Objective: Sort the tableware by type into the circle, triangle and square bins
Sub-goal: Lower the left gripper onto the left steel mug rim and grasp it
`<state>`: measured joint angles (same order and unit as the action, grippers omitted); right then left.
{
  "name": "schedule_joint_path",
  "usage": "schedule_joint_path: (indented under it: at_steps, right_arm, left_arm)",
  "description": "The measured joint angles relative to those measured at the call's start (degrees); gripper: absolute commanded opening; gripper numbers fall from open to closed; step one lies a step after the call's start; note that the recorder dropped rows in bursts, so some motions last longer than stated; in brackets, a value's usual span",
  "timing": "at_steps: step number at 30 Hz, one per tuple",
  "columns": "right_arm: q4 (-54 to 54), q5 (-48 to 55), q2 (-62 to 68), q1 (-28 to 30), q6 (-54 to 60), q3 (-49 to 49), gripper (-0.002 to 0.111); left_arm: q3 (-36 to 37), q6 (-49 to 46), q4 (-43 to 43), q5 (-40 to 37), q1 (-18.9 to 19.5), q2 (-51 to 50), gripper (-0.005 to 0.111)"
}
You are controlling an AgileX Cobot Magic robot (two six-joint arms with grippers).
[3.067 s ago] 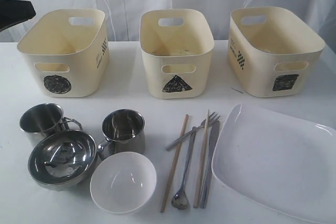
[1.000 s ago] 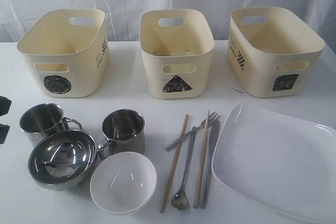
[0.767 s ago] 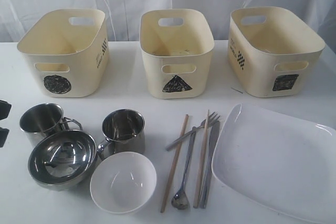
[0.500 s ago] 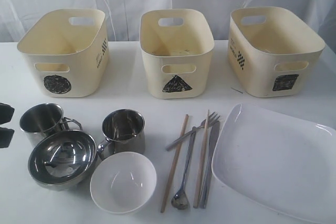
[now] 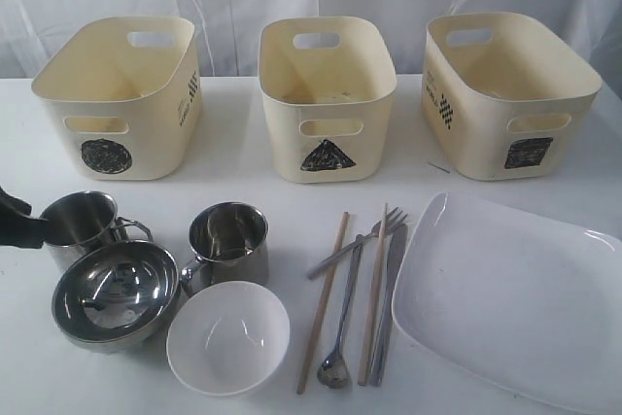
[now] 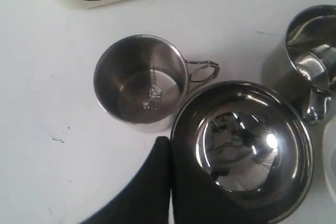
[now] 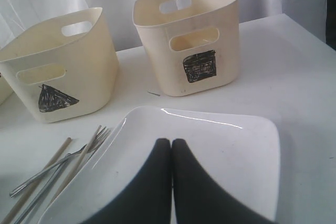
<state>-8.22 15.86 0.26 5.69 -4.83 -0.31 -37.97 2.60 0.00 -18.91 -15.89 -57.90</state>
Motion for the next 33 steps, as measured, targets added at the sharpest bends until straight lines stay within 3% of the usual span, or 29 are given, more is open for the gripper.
schedule_joint_path:
  at_steps: [7,9,29,33]
  right_arm:
    - [0.0,0.0,0.0,0.0,0.0,0.0,0.000]
    - [0.0,0.0,0.0,0.0,0.0,0.0,0.000]
    - [0.0,0.0,0.0,0.0,0.0,0.0,0.000]
    - [0.0,0.0,0.0,0.0,0.0,0.0,0.000]
  left_arm:
    - [-1.5,0.1,-2.4,2.9,1.8,-2.0,0.056]
    - [-2.4,0.1,-2.6,3.1,1.8,-3.2,0.062]
    - [-10.3,0.2,-6.2,-1.1,3.2,-17.0,0.061]
    - [-10.5,0.1,-6.2,-2.0,5.5,-17.0,0.061]
